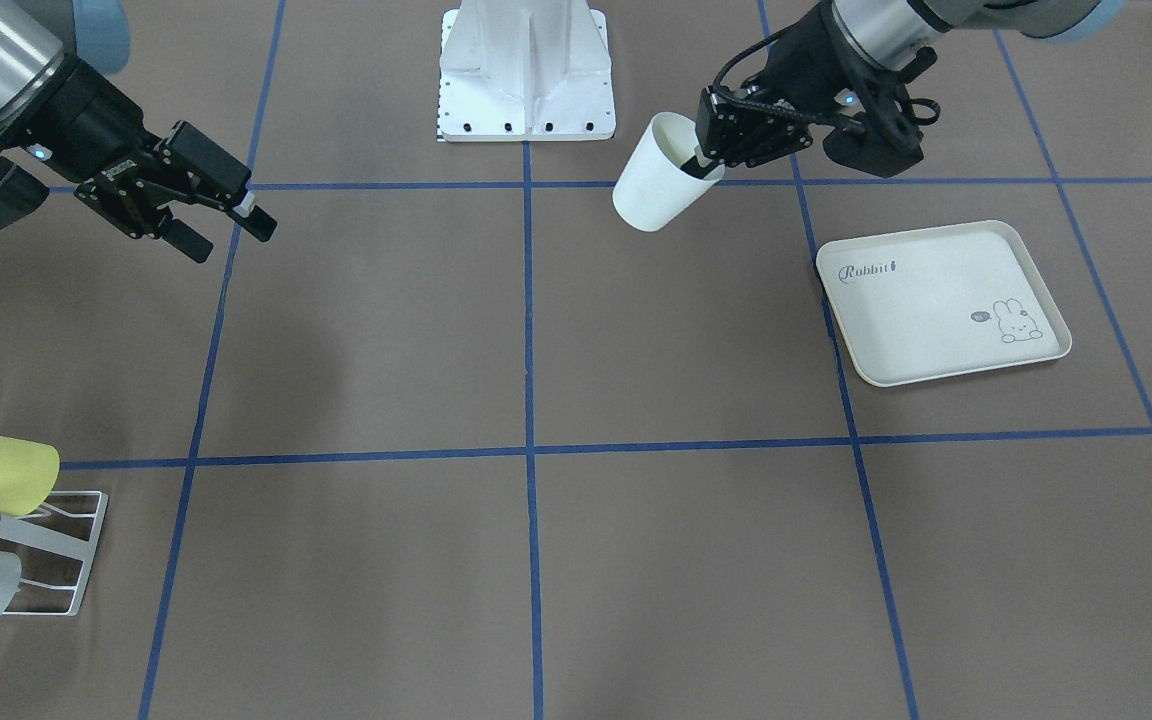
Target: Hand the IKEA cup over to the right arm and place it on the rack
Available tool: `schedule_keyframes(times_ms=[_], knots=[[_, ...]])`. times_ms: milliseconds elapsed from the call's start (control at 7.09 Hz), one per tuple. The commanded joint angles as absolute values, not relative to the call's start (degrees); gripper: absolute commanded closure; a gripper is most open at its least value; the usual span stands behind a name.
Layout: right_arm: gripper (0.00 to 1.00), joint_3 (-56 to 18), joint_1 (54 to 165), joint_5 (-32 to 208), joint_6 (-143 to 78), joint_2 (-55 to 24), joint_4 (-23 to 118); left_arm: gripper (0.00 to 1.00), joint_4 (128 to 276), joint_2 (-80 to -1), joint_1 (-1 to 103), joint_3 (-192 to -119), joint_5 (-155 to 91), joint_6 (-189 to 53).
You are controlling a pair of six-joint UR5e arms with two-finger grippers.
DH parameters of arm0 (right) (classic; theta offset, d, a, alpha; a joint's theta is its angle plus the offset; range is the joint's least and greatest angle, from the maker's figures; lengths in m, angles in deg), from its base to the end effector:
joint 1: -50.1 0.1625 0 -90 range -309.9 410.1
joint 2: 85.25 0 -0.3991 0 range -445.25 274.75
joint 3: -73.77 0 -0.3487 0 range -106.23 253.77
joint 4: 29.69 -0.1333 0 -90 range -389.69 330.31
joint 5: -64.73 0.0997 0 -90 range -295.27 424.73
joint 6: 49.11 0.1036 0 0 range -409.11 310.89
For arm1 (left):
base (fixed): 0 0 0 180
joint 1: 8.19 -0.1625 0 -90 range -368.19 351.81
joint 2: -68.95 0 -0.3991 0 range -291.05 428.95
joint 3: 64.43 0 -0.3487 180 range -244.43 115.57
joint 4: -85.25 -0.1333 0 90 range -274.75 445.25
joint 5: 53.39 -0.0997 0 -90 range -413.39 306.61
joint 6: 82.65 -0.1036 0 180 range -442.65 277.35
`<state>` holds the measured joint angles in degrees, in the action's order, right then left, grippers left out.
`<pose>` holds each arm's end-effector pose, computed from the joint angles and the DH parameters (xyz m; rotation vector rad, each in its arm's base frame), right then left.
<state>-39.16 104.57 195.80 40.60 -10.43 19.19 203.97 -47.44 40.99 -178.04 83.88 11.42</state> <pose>-0.2225 -0.4238 0.2491 0.0759 -1.4335 0.2834 0.2770 -0.4082 0.1689 -0.1387 1.4339 -0.1972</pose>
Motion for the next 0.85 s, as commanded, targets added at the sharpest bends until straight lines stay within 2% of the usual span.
schedule_keyframes(times_ms=[0,141,282,705], knots=[[0.0,-38.39,101.09,195.52,51.93,-10.45,1.33,1.0,219.93,-48.47,39.36,-174.32,83.99,20.26],[0.0,-37.68,100.12,195.08,53.01,-10.45,-5.19,1.0,223.73,-49.87,39.27,-174.12,83.2,28.62],[0.0,-37.16,99.07,193.86,53.46,-10.45,-10.91,1.0,234.56,-50.32,38.4,-173.34,76.93,38.8],[0.0,-36.71,91.17,181.06,62.23,-10.63,-27.09,1.0,265.0,-50.23,31.38,-164.48,62.39,52.77]])
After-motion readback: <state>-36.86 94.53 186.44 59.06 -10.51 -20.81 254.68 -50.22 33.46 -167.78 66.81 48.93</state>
